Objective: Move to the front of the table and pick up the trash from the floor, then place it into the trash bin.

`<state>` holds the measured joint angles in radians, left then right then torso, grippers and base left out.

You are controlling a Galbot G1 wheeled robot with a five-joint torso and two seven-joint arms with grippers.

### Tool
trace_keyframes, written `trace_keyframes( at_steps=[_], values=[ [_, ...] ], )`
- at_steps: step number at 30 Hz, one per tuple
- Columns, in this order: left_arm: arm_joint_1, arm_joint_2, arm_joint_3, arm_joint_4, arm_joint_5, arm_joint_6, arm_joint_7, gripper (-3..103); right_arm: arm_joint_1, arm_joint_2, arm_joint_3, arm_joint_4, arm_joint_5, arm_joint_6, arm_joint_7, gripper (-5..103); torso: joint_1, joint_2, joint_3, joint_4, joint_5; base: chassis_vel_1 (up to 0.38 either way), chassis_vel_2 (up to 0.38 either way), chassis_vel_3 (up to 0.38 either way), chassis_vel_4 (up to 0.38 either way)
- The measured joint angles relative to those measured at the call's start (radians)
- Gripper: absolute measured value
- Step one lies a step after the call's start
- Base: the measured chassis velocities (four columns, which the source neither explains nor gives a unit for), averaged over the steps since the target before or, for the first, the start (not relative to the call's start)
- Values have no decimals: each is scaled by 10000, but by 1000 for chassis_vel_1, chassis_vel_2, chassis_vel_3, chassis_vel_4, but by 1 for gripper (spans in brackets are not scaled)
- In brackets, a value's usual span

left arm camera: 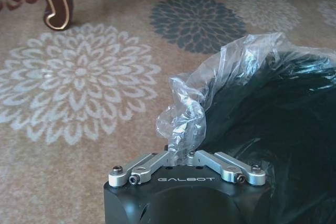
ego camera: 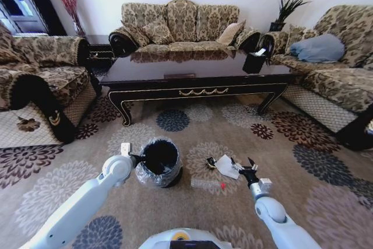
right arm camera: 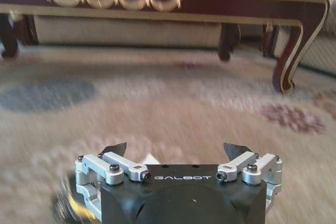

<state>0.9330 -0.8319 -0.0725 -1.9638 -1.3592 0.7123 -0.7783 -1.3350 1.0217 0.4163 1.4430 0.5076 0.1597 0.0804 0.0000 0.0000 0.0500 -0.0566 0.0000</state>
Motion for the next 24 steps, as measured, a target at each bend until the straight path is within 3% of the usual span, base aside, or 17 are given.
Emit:
trace_keyframes(
  at_steps=[7,24],
  values=[
    [73,58,21,-163,-79,-8,-46,2,1855,44,-1367,-2466,-144,49,-481,100,0,0,0,16,-2,0,0,0,0],
    [-127,-16,359,-336,-366,1,-330,2,3734,672,-2266,-5623,-263,298,-900,100,0,-1,-1,11,0,0,0,0,0]
  ],
)
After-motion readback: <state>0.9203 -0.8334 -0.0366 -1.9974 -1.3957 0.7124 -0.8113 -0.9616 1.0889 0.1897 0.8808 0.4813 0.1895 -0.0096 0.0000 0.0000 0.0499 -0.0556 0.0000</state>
